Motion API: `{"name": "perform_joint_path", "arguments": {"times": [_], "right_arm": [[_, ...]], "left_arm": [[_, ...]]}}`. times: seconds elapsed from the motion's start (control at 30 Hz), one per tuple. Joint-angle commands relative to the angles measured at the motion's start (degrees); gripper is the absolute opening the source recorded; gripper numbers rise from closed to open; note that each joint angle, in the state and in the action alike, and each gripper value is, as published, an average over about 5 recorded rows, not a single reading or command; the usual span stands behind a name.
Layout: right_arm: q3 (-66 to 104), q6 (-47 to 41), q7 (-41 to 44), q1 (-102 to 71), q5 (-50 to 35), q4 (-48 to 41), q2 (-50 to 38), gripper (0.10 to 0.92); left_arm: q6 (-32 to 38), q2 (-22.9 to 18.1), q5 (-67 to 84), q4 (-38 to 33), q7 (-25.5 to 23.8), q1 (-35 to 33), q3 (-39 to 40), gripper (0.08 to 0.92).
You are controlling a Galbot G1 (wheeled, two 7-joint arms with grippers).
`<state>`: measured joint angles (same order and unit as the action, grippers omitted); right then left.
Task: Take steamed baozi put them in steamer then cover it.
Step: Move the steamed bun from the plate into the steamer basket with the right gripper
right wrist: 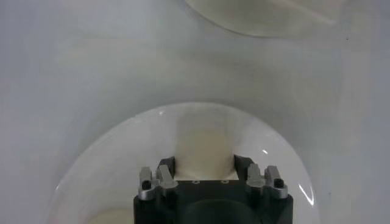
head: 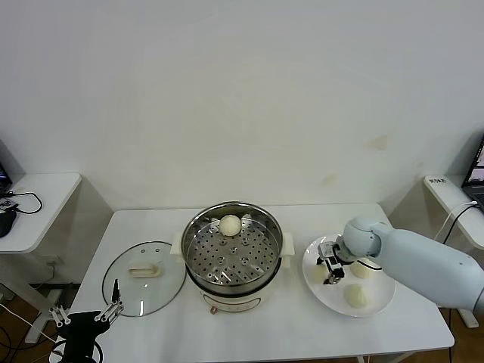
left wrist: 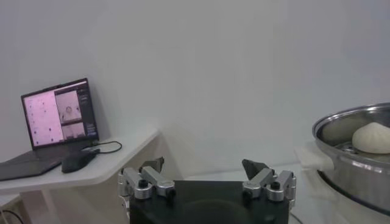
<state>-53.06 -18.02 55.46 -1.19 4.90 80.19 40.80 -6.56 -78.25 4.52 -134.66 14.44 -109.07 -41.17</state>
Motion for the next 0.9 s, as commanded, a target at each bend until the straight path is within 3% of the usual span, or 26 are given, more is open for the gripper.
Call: {"name": "perform_joint_path", "arguments": {"times": [0.03,0.4,0.63,0.9], "right_arm": [[-0.75,-0.67,1.32,5.95,-1.51,2.21,-1.74,0.594],[-10.39,-3.88,1.92,27.91,-12.23,10.36,-3.43,0.602],[-16.23,-7.29,0.06,42.28,-21.21,12.22,4.2,0.609],[-18.95,-14.7,-6.06,42.34,-31.51,15.56,13.81,0.613]], "left_arm": [[0.03,0.0,-0.02,-0.19,0.03,-0.01,0.07,0.823],[-0.09,0.61,0.07,-0.72,-0.04,0.27,0.24,0.823],[-0.1,1.08,0.47,-0.61,-0.01,0.6,0.06,0.823],[-0.06,1.27,1.22,-0.48,-0.05,0.74,-0.7,0.823]]}}
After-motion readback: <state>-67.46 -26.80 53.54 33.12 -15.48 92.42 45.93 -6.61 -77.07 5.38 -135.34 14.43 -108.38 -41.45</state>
